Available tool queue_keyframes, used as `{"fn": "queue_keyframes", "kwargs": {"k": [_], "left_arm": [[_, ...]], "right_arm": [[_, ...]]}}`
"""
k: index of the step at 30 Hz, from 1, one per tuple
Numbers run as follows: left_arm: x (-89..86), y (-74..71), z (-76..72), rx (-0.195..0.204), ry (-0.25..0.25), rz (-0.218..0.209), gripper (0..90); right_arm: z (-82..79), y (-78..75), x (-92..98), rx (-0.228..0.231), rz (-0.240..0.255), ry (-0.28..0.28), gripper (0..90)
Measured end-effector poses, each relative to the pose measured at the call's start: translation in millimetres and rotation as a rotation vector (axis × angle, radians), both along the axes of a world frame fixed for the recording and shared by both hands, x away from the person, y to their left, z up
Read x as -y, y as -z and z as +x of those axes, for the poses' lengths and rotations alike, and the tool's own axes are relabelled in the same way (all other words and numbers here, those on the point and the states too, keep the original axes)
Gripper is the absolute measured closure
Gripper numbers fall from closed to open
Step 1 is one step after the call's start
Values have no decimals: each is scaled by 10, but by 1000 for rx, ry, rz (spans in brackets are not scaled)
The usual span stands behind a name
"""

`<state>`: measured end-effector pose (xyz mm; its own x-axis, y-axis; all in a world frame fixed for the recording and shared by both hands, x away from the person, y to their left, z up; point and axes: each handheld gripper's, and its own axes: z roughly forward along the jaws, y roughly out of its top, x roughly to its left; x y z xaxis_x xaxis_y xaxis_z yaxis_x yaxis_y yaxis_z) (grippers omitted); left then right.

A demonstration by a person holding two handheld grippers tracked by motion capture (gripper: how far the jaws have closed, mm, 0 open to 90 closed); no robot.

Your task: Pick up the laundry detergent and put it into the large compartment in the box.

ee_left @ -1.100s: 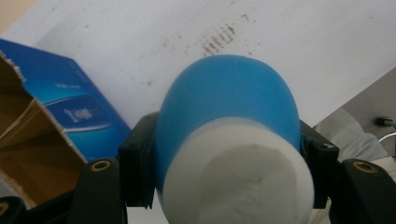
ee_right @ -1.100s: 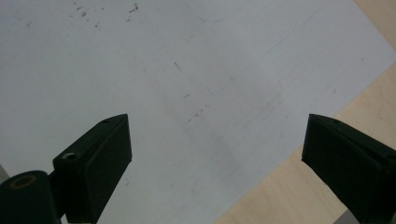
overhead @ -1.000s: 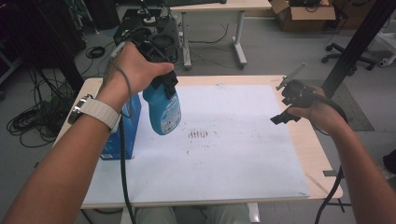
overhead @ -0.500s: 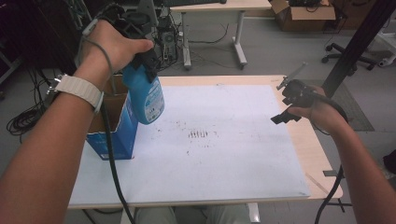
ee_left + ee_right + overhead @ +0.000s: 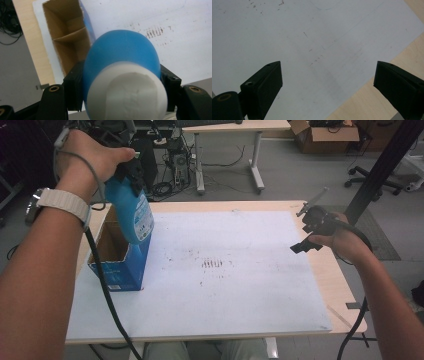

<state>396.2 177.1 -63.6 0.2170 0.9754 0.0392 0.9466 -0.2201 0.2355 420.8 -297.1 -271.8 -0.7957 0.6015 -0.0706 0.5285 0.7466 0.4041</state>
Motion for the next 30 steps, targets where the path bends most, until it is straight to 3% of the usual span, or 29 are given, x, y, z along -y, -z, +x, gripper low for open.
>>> {"fn": "queue_keyframes", "kwargs": {"k": [15,30], "left_arm": [[-355,75,70,28,-93,50,373],[-676,567,164,13,-120,47,373]], "right_arm": [[37,34,7,-9,-1,4,81],[89,85,-40,-20,-12,5,81]]}}
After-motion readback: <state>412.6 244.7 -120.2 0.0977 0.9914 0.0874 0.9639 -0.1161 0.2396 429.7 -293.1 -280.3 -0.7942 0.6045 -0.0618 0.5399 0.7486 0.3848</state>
